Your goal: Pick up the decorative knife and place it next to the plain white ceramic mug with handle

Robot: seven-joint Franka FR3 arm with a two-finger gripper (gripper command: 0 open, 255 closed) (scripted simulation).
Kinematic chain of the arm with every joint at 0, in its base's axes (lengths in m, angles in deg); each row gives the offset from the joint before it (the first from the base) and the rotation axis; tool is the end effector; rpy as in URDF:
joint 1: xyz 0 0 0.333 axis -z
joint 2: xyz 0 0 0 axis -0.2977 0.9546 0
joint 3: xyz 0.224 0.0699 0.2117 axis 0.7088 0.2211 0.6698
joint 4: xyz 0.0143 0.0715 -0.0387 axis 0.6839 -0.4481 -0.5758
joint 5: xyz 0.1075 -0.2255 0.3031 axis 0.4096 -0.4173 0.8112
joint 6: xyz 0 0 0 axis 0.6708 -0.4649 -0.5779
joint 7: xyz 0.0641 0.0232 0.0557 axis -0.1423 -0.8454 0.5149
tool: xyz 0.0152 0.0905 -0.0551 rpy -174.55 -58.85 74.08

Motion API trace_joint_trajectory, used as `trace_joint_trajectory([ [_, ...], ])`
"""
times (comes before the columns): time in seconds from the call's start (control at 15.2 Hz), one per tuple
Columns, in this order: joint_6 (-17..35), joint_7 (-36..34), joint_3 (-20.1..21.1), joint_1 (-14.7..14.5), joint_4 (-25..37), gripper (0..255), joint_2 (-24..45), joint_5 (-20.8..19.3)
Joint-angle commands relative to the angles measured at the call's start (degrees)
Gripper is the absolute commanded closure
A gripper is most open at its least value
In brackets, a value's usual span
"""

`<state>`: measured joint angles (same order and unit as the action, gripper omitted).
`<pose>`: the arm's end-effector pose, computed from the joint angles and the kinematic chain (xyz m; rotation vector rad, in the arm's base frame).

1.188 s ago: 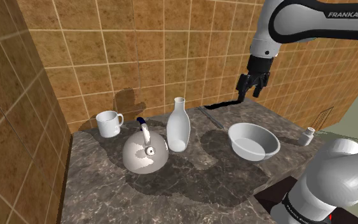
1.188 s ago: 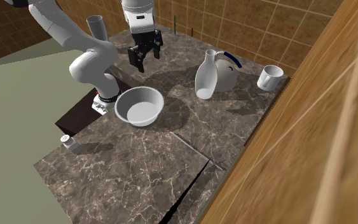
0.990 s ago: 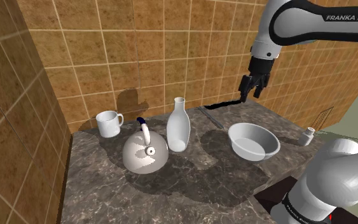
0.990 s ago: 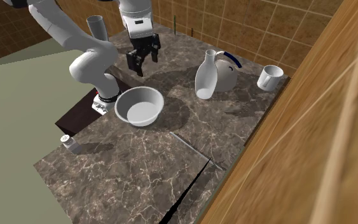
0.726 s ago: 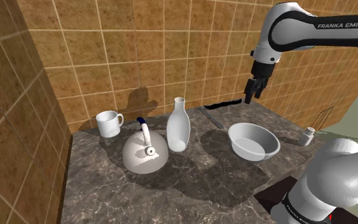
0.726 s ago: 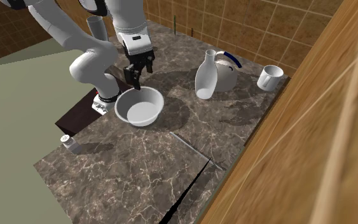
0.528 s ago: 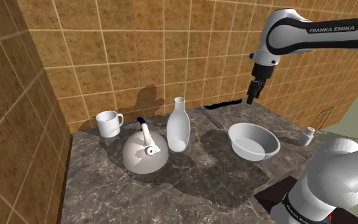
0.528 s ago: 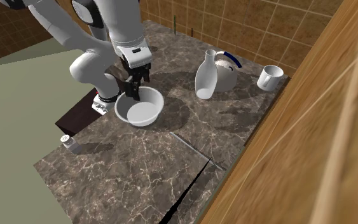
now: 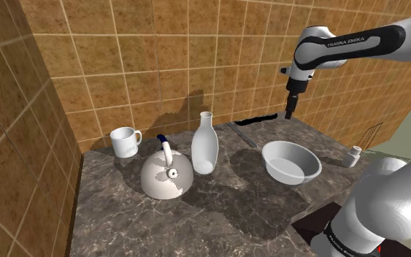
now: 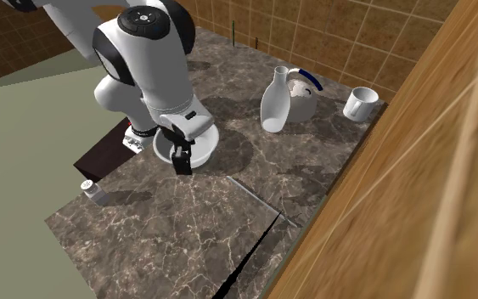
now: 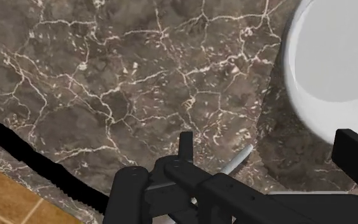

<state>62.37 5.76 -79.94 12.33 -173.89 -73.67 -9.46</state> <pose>0.3798 -0.2038 0.4943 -3.0135 -0.7150 0.0062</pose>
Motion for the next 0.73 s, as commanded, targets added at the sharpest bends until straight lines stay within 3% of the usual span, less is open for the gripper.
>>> trace_joint_trajectory([
  [0.0,2.23,7.03,-3.18,-1.52,2.40,0,4.50,0.68],
  [0.4,6.91,28.71,-11.21,-5.33,11.75,0,20.25,8.16],
  [0.66,7.85,43.76,-12.76,-4.42,19.80,0,32.38,16.62],
])
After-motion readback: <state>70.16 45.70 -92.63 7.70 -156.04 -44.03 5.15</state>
